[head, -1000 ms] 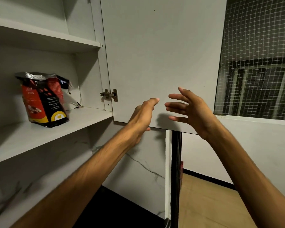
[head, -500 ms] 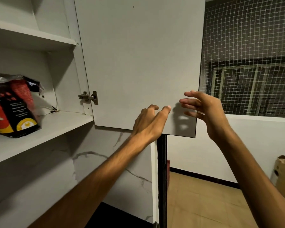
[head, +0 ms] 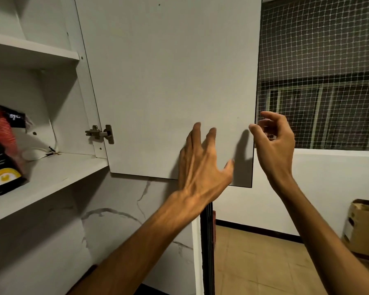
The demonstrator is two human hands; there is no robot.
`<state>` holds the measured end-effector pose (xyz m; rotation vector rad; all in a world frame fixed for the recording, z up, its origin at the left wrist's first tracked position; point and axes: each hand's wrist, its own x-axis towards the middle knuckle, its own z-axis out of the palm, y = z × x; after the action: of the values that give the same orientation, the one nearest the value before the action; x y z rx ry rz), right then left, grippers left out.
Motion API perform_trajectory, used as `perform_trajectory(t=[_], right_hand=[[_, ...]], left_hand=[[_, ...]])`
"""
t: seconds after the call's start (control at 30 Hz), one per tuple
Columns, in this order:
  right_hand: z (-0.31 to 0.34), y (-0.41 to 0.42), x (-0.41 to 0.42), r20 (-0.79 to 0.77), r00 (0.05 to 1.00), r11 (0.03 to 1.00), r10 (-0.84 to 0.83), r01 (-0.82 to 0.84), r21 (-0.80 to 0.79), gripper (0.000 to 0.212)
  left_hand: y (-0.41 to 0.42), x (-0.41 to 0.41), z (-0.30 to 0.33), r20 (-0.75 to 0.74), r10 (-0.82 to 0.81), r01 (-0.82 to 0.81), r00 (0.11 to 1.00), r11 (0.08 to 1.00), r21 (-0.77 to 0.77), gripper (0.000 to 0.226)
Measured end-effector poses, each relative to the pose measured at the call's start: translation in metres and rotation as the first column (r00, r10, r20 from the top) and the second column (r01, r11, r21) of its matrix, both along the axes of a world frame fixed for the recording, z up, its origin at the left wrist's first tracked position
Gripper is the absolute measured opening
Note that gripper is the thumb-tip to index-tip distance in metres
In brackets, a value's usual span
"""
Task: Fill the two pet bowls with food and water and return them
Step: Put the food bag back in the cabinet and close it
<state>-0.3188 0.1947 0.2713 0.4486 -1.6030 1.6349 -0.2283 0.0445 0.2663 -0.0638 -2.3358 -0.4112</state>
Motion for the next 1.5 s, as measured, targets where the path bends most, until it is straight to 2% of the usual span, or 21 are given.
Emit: perform_trajectory(t=[0.2, 0.37, 0.63, 0.87, 1.17, 1.37, 1.5], right_hand=[[-0.005, -0.015, -0.011, 0.044, 0.986, 0.986, 0.162, -0.163, 0.034, 0.048], [-0.005, -0.014, -0.011, 0.033, 0.983, 0.983, 0.181, -0.181, 0.005, 0.045], [-0.006, -0.012, 0.009, 0.03, 0.987, 0.986, 0.157, -0.158, 0.048, 0.042], [0.0, -0.011, 0.043, 0.027, 0.984, 0.98, 0.178, -0.18, 0.082, 0.028], [0.004, -0.014, 0.1, -0.027, 0.94, 0.935, 0.34, -0.335, 0.113, 0.02], [0.007, -0.026, 0.141, -0.095, 0.875, 0.872, 0.475, -0.454, 0.181, 0.022], [0.009, -0.037, 0.161, -0.124, 0.856, 0.854, 0.502, -0.469, 0.224, 0.023]], left_hand=[[0.0, -0.018, -0.009, 0.001, -0.048, 0.048, 0.999, 0.999, -0.011, 0.098], [-0.003, -0.022, -0.014, 0.032, -0.047, 0.047, 0.998, 0.999, 0.003, 0.098], [-0.003, -0.015, -0.02, 0.052, -0.046, 0.045, 0.998, 0.999, 0.028, 0.099], [-0.006, 0.01, -0.026, -0.017, -0.041, 0.042, 0.999, 0.998, 0.043, 0.097], [-0.02, 0.064, -0.031, -0.063, -0.056, 0.062, 0.996, 0.993, 0.101, 0.089], [-0.034, 0.102, -0.031, -0.104, -0.037, 0.049, 0.994, 0.993, 0.112, 0.085], [-0.045, 0.122, -0.03, -0.153, -0.021, 0.039, 0.988, 0.992, 0.119, 0.084]])
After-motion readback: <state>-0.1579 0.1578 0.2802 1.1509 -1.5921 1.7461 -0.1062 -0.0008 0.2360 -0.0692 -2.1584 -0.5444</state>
